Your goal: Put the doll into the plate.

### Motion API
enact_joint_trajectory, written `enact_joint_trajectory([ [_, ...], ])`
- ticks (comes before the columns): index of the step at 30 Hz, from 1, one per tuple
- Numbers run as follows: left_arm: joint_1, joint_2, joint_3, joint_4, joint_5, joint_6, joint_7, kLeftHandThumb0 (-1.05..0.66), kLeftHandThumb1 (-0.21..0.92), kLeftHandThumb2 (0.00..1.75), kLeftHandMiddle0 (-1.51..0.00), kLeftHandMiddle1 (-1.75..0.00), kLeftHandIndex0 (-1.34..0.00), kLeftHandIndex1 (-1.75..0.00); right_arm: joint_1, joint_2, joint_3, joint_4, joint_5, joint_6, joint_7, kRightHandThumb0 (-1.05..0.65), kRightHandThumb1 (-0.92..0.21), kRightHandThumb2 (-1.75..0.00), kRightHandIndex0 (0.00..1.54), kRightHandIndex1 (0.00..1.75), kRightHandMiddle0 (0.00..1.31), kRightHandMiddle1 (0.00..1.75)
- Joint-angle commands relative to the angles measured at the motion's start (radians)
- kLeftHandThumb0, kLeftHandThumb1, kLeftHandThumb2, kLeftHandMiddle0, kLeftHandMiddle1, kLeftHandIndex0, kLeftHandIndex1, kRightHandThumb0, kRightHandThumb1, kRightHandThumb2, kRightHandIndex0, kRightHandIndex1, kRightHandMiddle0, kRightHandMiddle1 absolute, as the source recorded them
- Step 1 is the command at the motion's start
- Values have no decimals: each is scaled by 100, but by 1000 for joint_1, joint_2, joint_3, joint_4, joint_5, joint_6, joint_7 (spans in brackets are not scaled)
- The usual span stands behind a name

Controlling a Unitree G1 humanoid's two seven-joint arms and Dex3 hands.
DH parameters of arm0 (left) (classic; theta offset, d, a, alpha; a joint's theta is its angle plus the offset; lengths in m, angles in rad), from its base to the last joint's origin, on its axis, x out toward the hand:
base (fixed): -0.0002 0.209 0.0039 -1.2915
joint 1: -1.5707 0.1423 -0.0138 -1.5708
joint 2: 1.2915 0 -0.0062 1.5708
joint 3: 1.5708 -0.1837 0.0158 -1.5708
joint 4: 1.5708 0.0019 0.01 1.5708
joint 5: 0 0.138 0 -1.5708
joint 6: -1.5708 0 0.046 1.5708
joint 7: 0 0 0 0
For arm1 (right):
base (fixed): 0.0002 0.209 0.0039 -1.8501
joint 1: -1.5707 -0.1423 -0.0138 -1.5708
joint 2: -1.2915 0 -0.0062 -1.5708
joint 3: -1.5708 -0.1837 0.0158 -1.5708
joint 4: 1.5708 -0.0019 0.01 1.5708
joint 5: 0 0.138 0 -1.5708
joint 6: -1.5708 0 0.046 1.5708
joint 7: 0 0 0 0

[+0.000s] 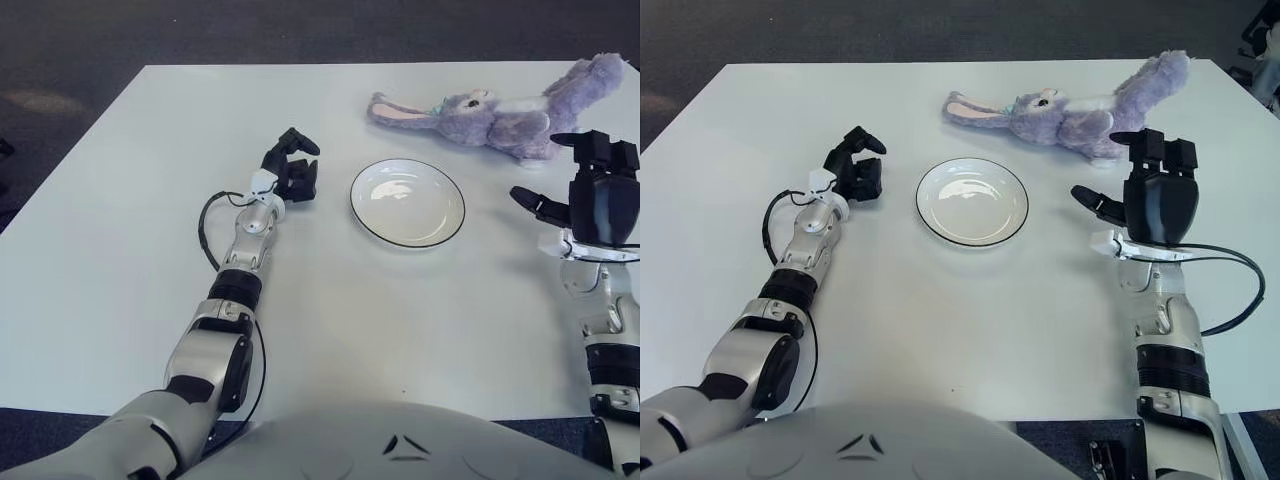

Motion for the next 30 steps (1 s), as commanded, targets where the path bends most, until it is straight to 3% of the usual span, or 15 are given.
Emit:
enact_joint_trajectory([
  [1,74,-15,-14,62,15,-13,4,-43,46,113,-106,-175,-50,-175,-19,-47,23,-20,-5,28,32,-69,-53,-74,6,57,0,81],
  [14,67,7,-21,82,28,-29,4,-44,45,114,-109,-175,-50,-175,-88,-168,92,-12,7,89,155,-74,-63,-65,7,32,0,53],
  [23,61,19,-21,96,35,-38,5,-44,45,115,-111,-175,-51,-175,-131,-198,111,-86,27,157,298,-76,-71,-58,5,18,0,29],
  [30,58,24,-20,106,26,-39,-12,-44,44,116,-110,-175,-51,-175,-194,-235,140,-131,-22,206,382,-85,-84,-46,7,11,0,25],
])
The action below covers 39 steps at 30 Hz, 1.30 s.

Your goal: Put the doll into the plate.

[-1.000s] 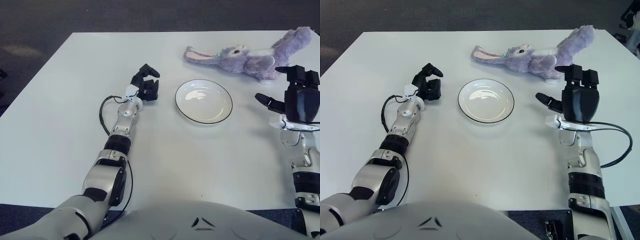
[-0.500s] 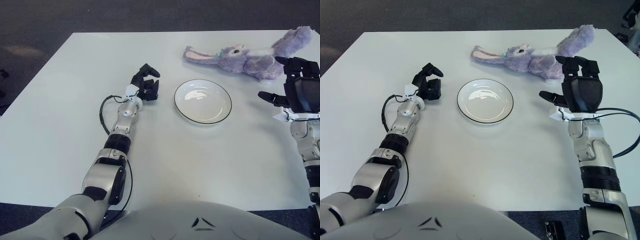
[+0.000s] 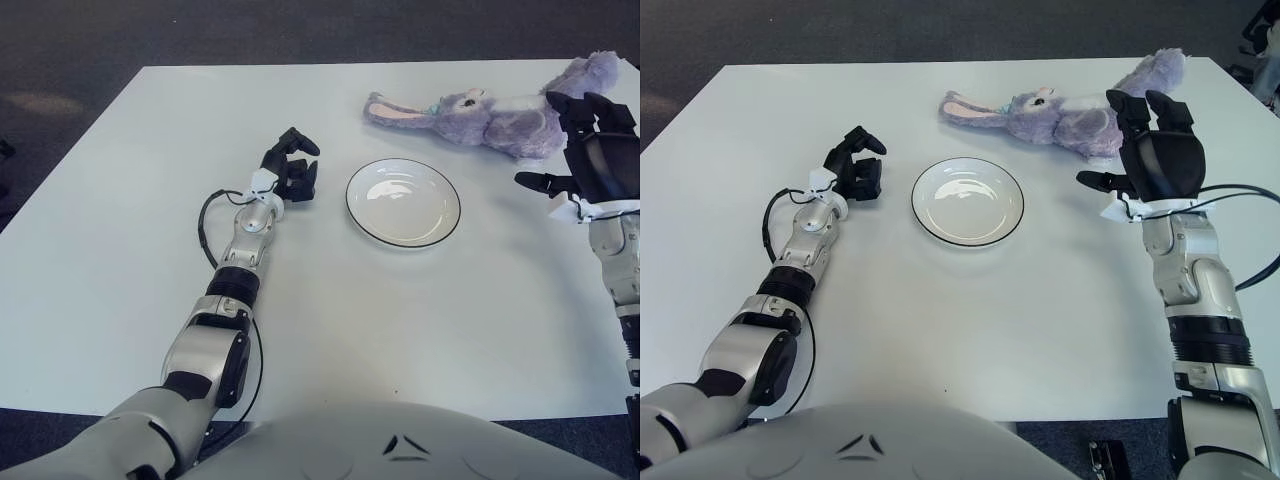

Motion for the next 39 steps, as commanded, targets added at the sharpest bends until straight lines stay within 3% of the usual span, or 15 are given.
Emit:
enact_joint_trajectory([
  [1,76,-3,-9,64,9,-11,-11,-44,44,116,-110,-175,-51,-175,-56,-37,18,-39,-20,24,41,-86,-86,-42,8,10,0,25],
  [8,74,-1,-8,74,9,-13,-17,-44,44,115,-107,-175,-51,-175,-134,-86,65,8,-44,5,63,-89,-90,-34,13,9,0,32],
  [18,72,3,-20,81,27,-22,-8,-44,45,115,-106,-175,-51,-175,-250,-144,154,134,-81,-25,92,-93,-92,-35,22,13,0,57],
  [39,81,13,-44,71,63,-40,10,-44,44,116,-110,-175,-51,-175,-428,-144,302,308,-125,-32,156,-95,-92,-42,21,16,0,70],
])
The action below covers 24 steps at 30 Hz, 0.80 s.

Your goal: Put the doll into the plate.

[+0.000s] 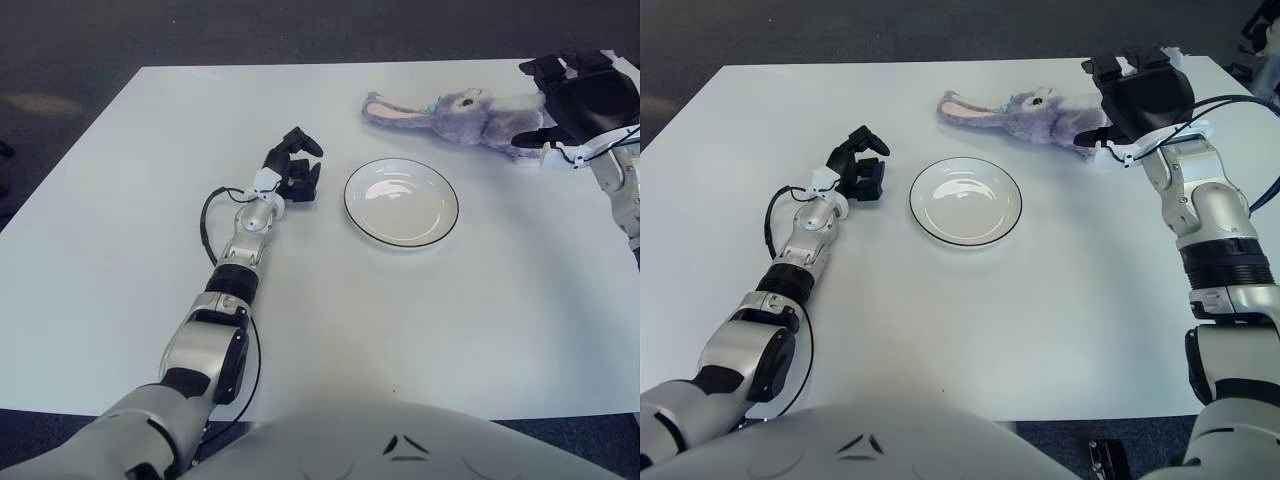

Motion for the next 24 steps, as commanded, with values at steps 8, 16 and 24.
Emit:
enact_joint_trajectory([
  [8,91,9,-29,58,53,-35,31,-45,42,118,-111,-175,-53,-175,-115,23,61,144,26,-34,38,-92,-92,-40,24,20,0,80],
  [16,89,18,-40,70,67,-58,35,-44,43,117,-109,-175,-52,-175,-216,57,128,358,14,-89,-13,-92,-92,-41,23,41,0,88],
  [24,92,20,-42,70,63,-61,25,-44,46,114,-107,-175,-50,-175,-315,100,198,532,1,-93,-39,-95,-92,-42,17,55,0,88],
])
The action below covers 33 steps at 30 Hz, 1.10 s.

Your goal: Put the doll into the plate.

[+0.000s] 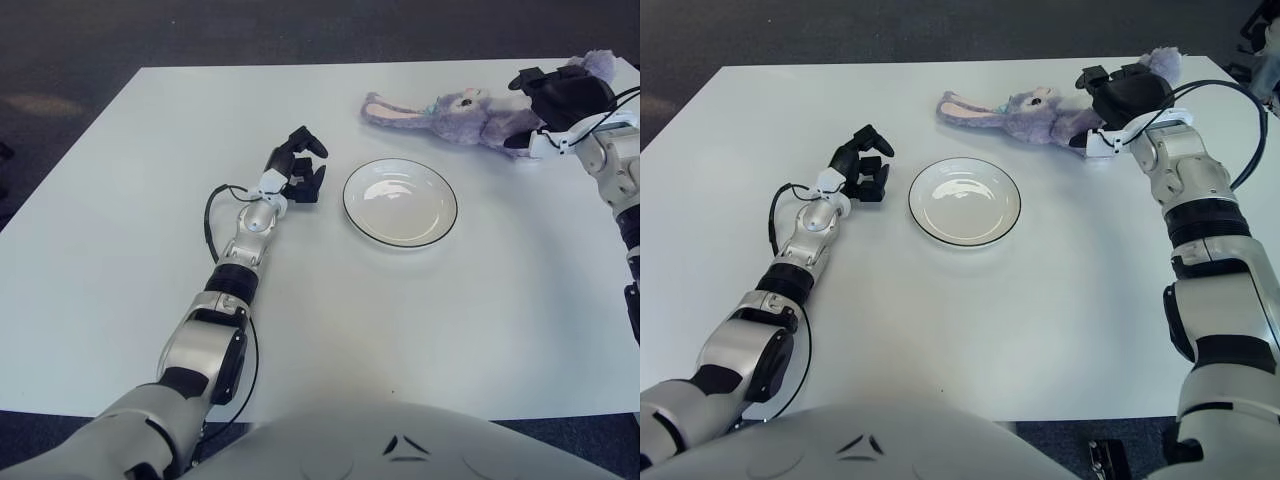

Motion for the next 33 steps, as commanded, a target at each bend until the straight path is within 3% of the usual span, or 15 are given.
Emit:
enact_joint_trajectory([
  [1,98,-2,-10,63,10,-12,-3,-43,46,114,-107,-175,-50,-175,-64,26,33,73,-11,1,-26,-95,-92,-42,16,55,0,88],
  [9,104,-5,-7,56,3,-10,-5,-43,47,113,-107,-175,-49,-175,-136,80,99,237,-15,36,-48,-100,-92,-47,13,58,0,80],
  [12,107,-6,-7,52,3,-10,-3,-43,46,113,-108,-175,-50,-175,-148,91,115,275,-7,41,-52,-102,-92,-48,12,68,0,77],
  [15,110,-8,-8,44,5,-8,1,-44,45,115,-110,-175,-51,-175,-149,112,127,320,6,52,-42,-104,-92,-48,12,77,0,72],
  [25,122,-3,-15,21,15,-6,0,-44,44,117,-112,-175,-52,-175,-147,156,158,414,27,81,-27,-105,-92,-46,10,83,0,65],
  [33,128,-3,-15,10,18,-3,1,-44,45,115,-112,-175,-51,-175,-138,172,174,446,37,105,-22,-105,-92,-42,10,97,0,64],
])
